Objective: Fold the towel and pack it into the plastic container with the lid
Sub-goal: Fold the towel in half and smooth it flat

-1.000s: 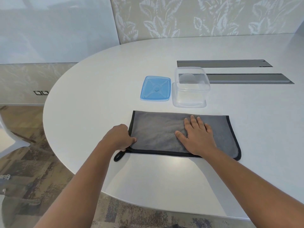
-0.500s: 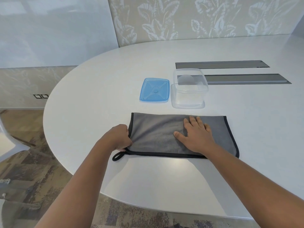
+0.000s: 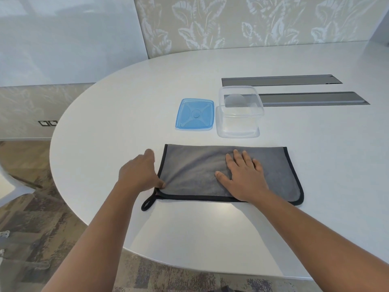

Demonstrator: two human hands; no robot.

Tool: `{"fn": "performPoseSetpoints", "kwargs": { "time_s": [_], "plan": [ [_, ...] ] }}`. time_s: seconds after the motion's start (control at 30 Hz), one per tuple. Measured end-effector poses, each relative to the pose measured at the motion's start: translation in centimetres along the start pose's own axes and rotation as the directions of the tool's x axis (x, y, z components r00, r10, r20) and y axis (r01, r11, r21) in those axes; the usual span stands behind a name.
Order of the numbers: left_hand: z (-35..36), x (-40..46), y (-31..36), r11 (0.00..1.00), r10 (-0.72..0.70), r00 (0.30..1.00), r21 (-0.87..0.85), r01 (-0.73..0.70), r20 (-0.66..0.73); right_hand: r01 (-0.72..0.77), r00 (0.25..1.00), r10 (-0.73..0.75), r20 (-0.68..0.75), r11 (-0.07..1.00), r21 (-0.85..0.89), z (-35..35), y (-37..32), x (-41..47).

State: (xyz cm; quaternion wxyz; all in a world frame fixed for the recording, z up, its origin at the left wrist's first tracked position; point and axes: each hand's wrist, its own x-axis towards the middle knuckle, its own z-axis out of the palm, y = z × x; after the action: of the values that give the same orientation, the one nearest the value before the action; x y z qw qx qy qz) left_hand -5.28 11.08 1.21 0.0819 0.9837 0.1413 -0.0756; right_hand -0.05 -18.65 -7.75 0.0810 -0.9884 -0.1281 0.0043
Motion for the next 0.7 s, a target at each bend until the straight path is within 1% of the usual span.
{"fn": "performPoseSetpoints", "kwargs": {
  "time_s": [0.03, 0.1, 0.13, 0.17, 0.2, 0.27, 0.37, 0.53, 0.57, 0.63, 0.67, 0.7],
  "plan": [
    [0.2, 0.1, 0.6, 0.997, 0.082, 0.994, -0.008, -0.082, -0.066, -0.001, 1.000, 0.001, -0.004, 1.000, -0.001, 0.1, 0.0, -0.1],
    [1.0, 0.4, 2.6, 0.953, 0.287, 0.943, -0.053, -0.300, -0.167, -0.005, 1.000, 0.005, -0.012, 1.000, -0.003, 0.1, 0.1, -0.1],
    [1.6, 0.7, 3.8, 0.914, 0.384, 0.903, -0.063, -0.402, -0.193, -0.008, 1.000, 0.008, -0.012, 1.000, -0.004, 0.1, 0.2, 0.0],
    [2.4, 0.9, 4.9, 0.879, 0.454, 0.869, -0.061, -0.473, -0.197, -0.010, 1.000, 0.010, -0.009, 1.000, -0.005, 0.0, 0.2, 0.1],
    [3.3, 1.1, 5.8, 0.860, 0.492, 0.853, -0.053, -0.507, -0.177, -0.010, 1.000, 0.010, -0.005, 1.000, -0.007, 0.0, 0.1, 0.1],
    [5.3, 1.3, 6.4, 0.875, 0.481, 0.871, -0.009, -0.485, -0.098, -0.004, 1.000, 0.004, 0.002, 1.000, -0.011, 0.1, -0.1, 0.0],
    [7.9, 1.5, 5.4, 0.918, 0.394, 0.918, 0.053, -0.392, -0.037, -0.002, 1.000, 0.002, -0.002, 1.000, -0.012, 0.0, -0.1, -0.2],
    [8.0, 2.2, 4.8, 0.921, 0.384, 0.923, 0.060, -0.385, 0.021, -0.002, 1.000, 0.002, 0.022, 1.000, -0.014, -0.6, -0.3, -0.1],
    [7.8, 2.3, 5.1, 0.924, 0.379, 0.925, 0.049, -0.379, 0.010, -0.003, 0.999, 0.003, 0.032, 1.000, -0.017, -0.6, -0.2, -0.2],
    [7.2, 2.6, 6.2, 0.930, 0.365, 0.927, -0.001, -0.367, -0.088, -0.003, 0.999, 0.004, 0.048, 1.000, -0.023, -0.9, -0.1, -0.3],
    [7.1, 2.6, 6.9, 0.926, 0.373, 0.916, -0.004, -0.378, -0.145, 0.003, 0.999, -0.001, 0.050, 1.000, -0.022, -1.1, -0.2, -0.3],
    [7.1, 2.8, 7.4, 0.913, 0.404, 0.896, 0.029, -0.406, -0.182, 0.018, 0.999, -0.017, 0.040, 1.000, -0.016, -1.3, -0.5, -0.1]
  ]
}}
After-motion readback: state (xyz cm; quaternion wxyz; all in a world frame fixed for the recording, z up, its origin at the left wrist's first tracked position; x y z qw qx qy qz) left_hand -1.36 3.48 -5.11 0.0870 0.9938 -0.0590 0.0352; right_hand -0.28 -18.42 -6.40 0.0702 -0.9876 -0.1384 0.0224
